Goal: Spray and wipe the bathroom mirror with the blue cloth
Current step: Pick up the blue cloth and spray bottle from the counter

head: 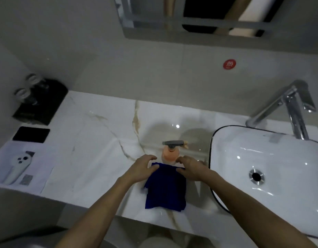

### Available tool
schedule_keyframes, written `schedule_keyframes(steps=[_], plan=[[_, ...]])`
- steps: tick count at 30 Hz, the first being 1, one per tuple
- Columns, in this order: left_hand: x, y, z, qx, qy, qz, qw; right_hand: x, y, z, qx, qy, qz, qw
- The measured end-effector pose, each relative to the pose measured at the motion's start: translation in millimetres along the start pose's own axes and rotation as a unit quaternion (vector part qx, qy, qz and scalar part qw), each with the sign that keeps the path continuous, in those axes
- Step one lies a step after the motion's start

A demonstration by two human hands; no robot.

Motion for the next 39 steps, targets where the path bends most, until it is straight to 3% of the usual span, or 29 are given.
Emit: schedule_keyframes(steps=[7, 18, 26, 33, 39], plan=[[-42, -43, -6, -0.083, -0.122, -0.123, 0.981, -28, -28, 34, -0.091, 0.032, 0.009, 0.995], [-55, -57, -8, -0.096, -0.175, -0.092, 0.976, -34, -29, 31, -0.078, 0.035, 0.043, 0.995], [-39, 13, -4, -0.176, -0.068, -0.060, 0.980, -29, 36, 1, 0.042, -0.031, 0.125, 0.991], [-83, 72, -18, -0.232, -0.142, -0.017, 0.962, -88, 86, -13, 0.134, 0.082, 0.150, 0.976], [-97, 71, -23, -0.217, -0.183, -0.015, 0.959, -106, 78, -12, 0.137, 0.121, 0.124, 0.975]])
Point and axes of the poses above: each hand's wrist, its own y-axis away from the middle knuckle, its own x-axis out of the back of the hand, z = x × y, the point moved 10 cm from there along -y, towards the middle knuckle
